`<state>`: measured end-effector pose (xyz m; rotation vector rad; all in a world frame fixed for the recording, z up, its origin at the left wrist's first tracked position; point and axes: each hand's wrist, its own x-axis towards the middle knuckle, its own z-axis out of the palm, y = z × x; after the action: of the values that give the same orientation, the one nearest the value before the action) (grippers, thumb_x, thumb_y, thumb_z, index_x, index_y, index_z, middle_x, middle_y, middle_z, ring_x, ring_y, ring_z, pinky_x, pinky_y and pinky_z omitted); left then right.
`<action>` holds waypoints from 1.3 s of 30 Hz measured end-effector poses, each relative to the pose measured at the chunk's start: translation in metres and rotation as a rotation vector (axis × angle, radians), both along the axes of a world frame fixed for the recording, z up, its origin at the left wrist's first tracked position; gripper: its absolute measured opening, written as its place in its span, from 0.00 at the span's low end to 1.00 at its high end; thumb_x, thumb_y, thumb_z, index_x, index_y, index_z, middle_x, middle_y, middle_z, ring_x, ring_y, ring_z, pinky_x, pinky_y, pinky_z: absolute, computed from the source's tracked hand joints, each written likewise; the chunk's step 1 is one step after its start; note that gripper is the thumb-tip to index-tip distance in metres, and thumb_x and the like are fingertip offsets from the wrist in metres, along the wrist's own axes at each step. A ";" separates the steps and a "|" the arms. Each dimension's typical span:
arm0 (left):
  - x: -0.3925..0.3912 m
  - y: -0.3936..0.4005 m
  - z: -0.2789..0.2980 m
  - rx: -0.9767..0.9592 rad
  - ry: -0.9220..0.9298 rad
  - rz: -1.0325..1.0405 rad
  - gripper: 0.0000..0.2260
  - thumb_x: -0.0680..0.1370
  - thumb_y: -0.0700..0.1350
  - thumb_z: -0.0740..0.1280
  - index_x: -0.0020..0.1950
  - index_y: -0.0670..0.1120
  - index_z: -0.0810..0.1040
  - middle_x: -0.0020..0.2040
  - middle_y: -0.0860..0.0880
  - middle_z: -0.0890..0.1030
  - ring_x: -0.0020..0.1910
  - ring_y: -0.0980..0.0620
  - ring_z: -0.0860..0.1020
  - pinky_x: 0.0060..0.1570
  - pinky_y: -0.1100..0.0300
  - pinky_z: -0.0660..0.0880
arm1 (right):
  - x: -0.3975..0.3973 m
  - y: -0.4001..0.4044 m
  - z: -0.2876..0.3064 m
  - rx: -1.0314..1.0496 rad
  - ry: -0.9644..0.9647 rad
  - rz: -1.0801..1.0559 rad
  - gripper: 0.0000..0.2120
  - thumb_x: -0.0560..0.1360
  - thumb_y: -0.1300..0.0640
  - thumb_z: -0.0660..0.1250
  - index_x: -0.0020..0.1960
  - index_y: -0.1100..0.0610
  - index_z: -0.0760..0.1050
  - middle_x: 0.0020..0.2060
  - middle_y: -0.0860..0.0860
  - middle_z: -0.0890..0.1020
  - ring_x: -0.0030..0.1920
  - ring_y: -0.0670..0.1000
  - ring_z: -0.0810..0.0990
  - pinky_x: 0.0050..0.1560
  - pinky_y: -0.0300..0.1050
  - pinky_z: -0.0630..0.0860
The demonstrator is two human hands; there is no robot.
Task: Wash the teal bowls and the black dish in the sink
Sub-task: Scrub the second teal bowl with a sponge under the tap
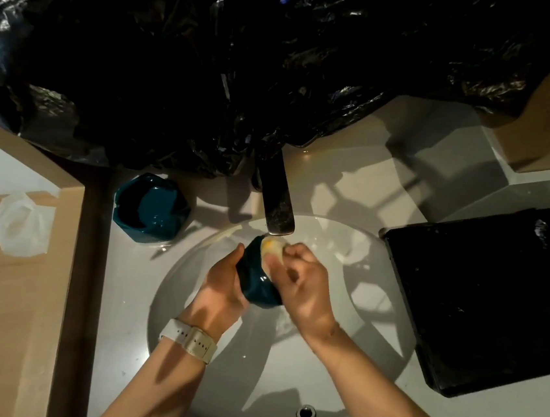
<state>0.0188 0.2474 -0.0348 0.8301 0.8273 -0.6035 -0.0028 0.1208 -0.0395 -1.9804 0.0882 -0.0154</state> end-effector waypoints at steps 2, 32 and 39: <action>0.002 -0.001 0.004 -0.018 -0.006 -0.003 0.24 0.85 0.54 0.49 0.67 0.39 0.74 0.62 0.37 0.79 0.57 0.38 0.79 0.61 0.42 0.72 | 0.012 -0.013 -0.004 -0.099 0.003 -0.031 0.20 0.76 0.48 0.66 0.32 0.60 0.77 0.37 0.50 0.75 0.39 0.49 0.76 0.44 0.41 0.71; -0.002 -0.011 0.030 0.074 -0.086 -0.064 0.13 0.85 0.45 0.57 0.60 0.40 0.77 0.56 0.40 0.82 0.56 0.42 0.81 0.56 0.49 0.78 | 0.014 0.000 0.013 -0.021 -0.112 0.089 0.13 0.77 0.47 0.66 0.51 0.55 0.84 0.52 0.44 0.76 0.54 0.49 0.73 0.58 0.30 0.65; -0.011 -0.010 0.020 0.048 -0.032 -0.001 0.13 0.85 0.45 0.57 0.52 0.43 0.80 0.43 0.45 0.86 0.41 0.49 0.84 0.48 0.55 0.76 | -0.027 -0.017 -0.019 -0.151 -0.219 0.170 0.14 0.78 0.47 0.63 0.50 0.51 0.85 0.68 0.47 0.73 0.59 0.49 0.70 0.61 0.29 0.63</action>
<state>0.0080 0.2369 -0.0146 0.8816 0.8149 -0.5722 -0.0298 0.1043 -0.0583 -2.1176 -0.2296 -0.1312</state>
